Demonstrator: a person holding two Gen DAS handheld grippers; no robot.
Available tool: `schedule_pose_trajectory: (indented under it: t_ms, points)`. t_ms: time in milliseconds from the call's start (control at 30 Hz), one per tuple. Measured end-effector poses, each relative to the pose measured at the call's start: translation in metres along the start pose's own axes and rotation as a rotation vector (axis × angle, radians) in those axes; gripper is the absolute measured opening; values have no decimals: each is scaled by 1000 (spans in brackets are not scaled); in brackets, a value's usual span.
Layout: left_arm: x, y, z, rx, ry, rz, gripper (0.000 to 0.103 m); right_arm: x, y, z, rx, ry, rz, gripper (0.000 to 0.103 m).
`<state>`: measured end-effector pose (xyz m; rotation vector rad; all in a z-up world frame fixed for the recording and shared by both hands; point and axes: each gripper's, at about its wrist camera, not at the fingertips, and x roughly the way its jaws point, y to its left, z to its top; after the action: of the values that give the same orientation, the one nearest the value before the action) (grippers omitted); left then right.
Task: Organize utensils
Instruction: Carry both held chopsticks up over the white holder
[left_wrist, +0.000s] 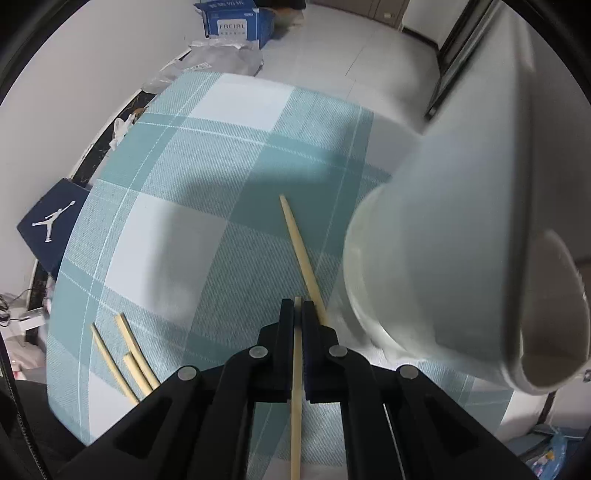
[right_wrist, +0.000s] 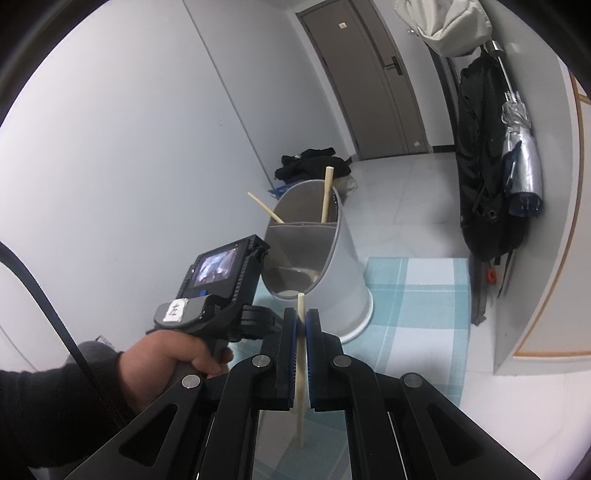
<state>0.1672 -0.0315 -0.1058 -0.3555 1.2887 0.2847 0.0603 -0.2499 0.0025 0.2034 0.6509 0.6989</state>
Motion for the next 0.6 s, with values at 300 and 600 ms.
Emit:
schedule_pose_trajectory:
  t_ms: [300,600]
  points:
    - [-53,37,-1,-41,-270,-130,0,2,2,2,-2,0,1,4]
    - [-103,36,-34,84,-509,-246,0,9,16,-3,-35,-21,-31,4]
